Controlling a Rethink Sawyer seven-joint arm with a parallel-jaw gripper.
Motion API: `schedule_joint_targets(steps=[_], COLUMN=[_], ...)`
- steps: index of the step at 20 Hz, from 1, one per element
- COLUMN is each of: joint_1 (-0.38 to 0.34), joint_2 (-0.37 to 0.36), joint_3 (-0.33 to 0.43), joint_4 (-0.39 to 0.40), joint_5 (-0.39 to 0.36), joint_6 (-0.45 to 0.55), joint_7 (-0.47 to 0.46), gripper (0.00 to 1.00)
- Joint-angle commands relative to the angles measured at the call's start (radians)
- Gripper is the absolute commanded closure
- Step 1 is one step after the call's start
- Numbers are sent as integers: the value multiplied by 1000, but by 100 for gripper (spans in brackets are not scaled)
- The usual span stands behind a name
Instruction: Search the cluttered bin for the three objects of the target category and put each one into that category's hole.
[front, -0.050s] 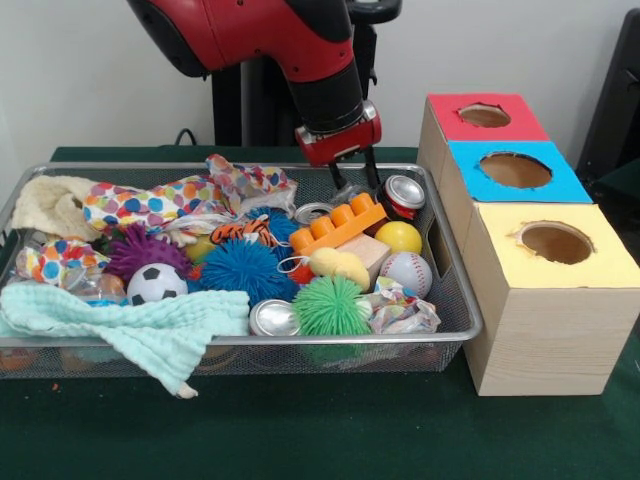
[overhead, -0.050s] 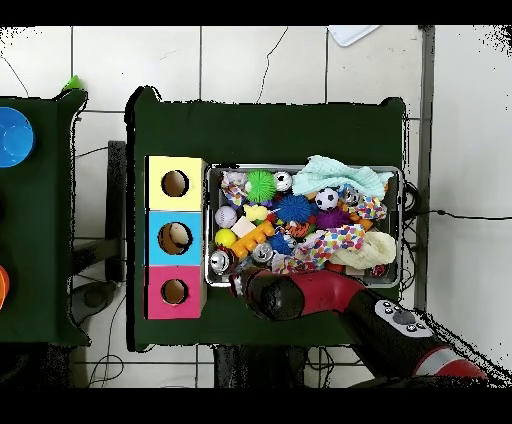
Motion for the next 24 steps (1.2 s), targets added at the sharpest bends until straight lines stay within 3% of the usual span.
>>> schedule_joint_targets(steps=[1, 14, 24], joint_1=[-14, 17, -34], joint_2=[59, 57, -165], joint_3=[-22, -34, 67], joint_4=[-92, -110, 28], joint_5=[-68, -90, 38], joint_6=[-18, -30, 144], joint_7=[25, 47, 25], gripper=[100, 100, 100])
